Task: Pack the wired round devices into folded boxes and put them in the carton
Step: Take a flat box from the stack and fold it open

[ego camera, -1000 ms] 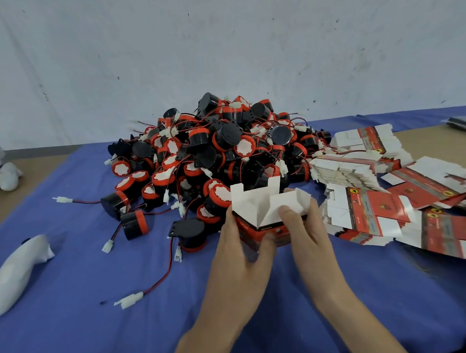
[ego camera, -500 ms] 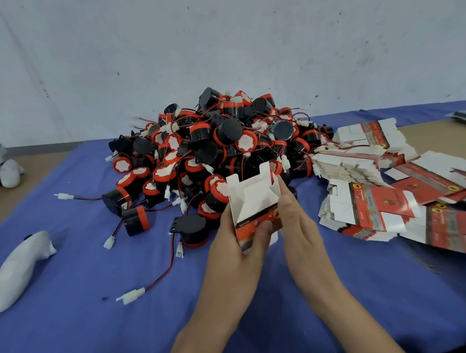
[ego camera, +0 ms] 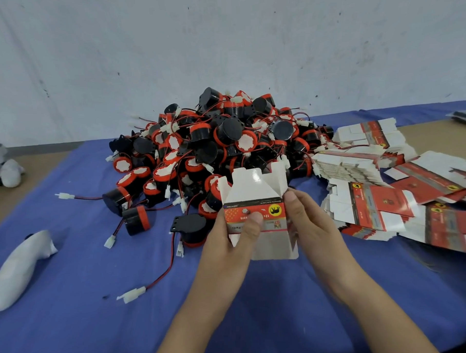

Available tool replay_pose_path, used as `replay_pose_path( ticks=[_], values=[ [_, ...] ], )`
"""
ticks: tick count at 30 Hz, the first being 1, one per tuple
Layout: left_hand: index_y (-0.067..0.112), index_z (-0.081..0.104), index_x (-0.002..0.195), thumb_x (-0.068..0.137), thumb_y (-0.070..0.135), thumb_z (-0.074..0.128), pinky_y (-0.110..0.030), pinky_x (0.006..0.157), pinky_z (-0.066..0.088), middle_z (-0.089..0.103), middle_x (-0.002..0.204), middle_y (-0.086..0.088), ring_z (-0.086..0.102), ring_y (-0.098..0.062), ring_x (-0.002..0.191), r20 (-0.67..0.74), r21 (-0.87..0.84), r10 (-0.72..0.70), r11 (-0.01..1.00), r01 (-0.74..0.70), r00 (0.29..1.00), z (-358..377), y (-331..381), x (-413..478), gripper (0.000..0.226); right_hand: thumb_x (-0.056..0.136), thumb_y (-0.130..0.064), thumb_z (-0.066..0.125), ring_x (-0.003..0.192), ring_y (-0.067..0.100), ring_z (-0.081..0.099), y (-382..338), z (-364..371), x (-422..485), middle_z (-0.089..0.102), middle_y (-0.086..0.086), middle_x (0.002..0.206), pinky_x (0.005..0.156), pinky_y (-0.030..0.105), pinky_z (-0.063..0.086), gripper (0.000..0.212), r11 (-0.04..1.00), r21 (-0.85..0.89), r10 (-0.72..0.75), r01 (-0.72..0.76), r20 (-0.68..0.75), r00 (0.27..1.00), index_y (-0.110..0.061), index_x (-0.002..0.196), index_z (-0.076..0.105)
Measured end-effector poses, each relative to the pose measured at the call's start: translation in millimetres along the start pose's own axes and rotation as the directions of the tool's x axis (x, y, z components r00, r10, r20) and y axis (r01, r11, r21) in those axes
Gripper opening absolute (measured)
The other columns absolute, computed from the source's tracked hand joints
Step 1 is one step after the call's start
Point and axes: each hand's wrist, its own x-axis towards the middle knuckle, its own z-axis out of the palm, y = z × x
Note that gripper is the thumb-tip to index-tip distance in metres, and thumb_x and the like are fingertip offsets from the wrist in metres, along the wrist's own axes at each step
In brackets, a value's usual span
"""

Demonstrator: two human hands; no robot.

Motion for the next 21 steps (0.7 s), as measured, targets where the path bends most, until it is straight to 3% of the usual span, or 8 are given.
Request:
replay_pose_path(
  ticks=[3, 8, 13, 17, 21],
  values=[
    [0.036, 0.053, 0.134, 0.091, 0.048, 0.059, -0.009, 0.087, 0.049, 0.068, 0.120, 0.021, 0.063, 0.003, 0.112, -0.061, 0.031, 0.050, 0.998, -0.048, 0.997, 1.4, -1.5, 1.0, 0.045, 0.088, -0.047, 0.055, 0.086, 0.001, 0.071, 1.2, 2.0, 1.4, 0.075, -0.011, 0.092, 0.069, 0.013, 0.053, 0.035, 0.999, -0.016, -0.043, 0.042, -0.032, 0.999, -0.025, 0.114, 0.063],
    [0.036, 0.040, 0.147, 0.089, 0.052, 0.063, -0.008, 0.092, 0.046, 0.062, 0.130, 0.022, 0.059, 0.003, 0.119, -0.084, 0.036, 0.091, 0.995, -0.088, 0.992, 1.7, 1.2, 1.7, 0.065, 0.082, -0.049, 0.064, 0.090, 0.007, 0.069, 2.8, 7.4, -0.9, 0.073, -0.007, 0.097, 0.075, 0.017, 0.053, 0.041, 0.997, -0.032, -0.065, 0.063, -0.044, 0.997, -0.025, 0.114, 0.059],
    [0.039, 0.035, 0.151, 0.088, 0.059, 0.061, -0.028, 0.108, 0.045, 0.055, 0.141, 0.021, 0.050, -0.001, 0.132, 0.035, -0.034, 0.081, 0.996, -0.080, 0.996, -0.2, 5.7, 0.1, 0.071, 0.078, -0.049, 0.072, 0.093, 0.000, 0.067, 4.0, 8.9, -3.7, 0.070, -0.018, 0.097, 0.075, 0.014, 0.052, 0.048, 0.997, -0.062, -0.033, 0.035, 0.033, 0.999, -0.020, 0.110, 0.054],
    [0.038, 0.043, 0.145, 0.086, 0.060, 0.062, -0.018, 0.103, 0.045, 0.058, 0.136, 0.019, 0.053, -0.002, 0.129, 0.125, -0.039, 0.072, 0.997, -0.068, 0.989, 1.1, 9.4, -3.7, 0.066, 0.079, -0.048, 0.078, 0.103, 0.000, 0.066, 7.3, 11.6, -6.8, 0.067, -0.012, 0.115, 0.077, 0.014, 0.052, 0.050, 0.998, -0.053, 0.027, -0.023, 0.076, 0.997, -0.024, 0.116, 0.052],
    [0.031, 0.039, 0.150, 0.080, 0.067, 0.067, -0.022, 0.100, 0.050, 0.059, 0.137, 0.014, 0.055, -0.007, 0.128, 0.134, -0.071, 0.094, 0.994, -0.085, 0.986, 0.1, 8.9, -2.6, 0.083, 0.080, -0.045, 0.070, 0.112, -0.001, 0.064, 5.3, 10.8, -5.8, 0.061, -0.022, 0.128, 0.083, 0.015, 0.053, 0.066, 0.997, -0.075, 0.015, -0.007, 0.113, 0.993, -0.040, 0.140, 0.043]
  ],
)
